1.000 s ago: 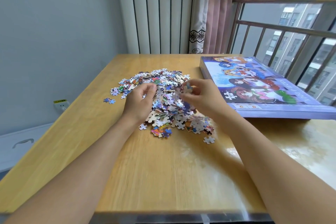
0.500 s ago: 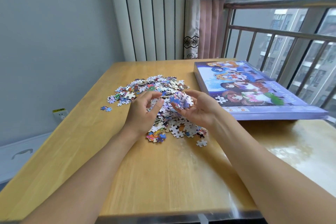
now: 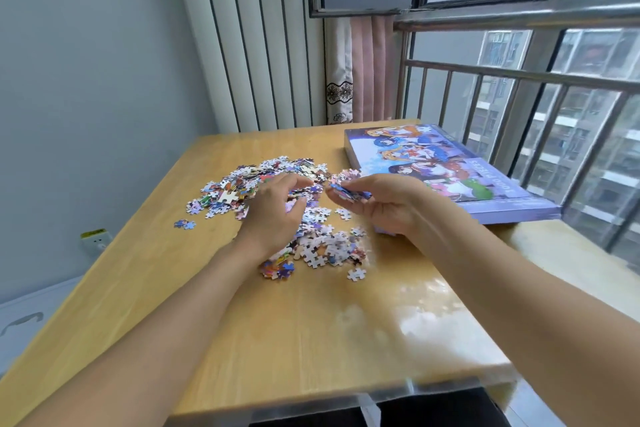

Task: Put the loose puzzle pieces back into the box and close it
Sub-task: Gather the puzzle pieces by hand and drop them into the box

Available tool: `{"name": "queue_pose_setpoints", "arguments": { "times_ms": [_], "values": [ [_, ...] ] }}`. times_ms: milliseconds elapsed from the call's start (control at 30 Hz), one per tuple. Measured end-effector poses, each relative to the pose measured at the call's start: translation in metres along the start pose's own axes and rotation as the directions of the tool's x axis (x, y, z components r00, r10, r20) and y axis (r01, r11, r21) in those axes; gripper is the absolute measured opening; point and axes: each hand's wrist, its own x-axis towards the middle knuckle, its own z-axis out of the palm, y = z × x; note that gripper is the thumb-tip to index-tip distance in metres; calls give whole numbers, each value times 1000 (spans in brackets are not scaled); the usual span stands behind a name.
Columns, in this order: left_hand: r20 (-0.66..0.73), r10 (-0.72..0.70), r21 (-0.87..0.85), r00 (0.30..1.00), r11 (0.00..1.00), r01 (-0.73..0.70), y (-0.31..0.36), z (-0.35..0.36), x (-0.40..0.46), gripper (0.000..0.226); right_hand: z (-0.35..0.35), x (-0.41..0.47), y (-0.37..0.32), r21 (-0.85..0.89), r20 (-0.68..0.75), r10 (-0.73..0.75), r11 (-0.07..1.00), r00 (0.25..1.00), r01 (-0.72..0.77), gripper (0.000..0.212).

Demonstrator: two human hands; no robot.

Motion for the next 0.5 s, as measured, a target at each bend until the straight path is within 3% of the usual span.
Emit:
{"name": "queue_pose_setpoints", "arguments": {
  "times_ms": [100, 200, 267, 400, 500],
  "values": [
    [211, 75, 85, 975, 992, -95, 24, 19, 11, 47, -12, -18, -23, -52, -11, -15, 999, 1000, 14, 10],
    [372, 145, 42, 917, 984, -173, 52, 50, 17, 69, -28, -30, -35, -90, -43, -53, 995, 998, 49, 14],
    [373, 153, 82, 915, 977, -197, 69, 71, 20, 62, -38, -40, -39, -90, -50, -71, 994, 996, 66, 24],
    [261, 104, 137, 960, 980, -143, 83, 86, 29, 15, -48, -56, -37, -52, -32, -82, 995, 996, 80, 16],
    [208, -21, 145, 978, 989, -10, 83, 83, 48, 25, -55, -67, -30, -29, 7, -74, 997, 997, 74, 23]
  ]
}}
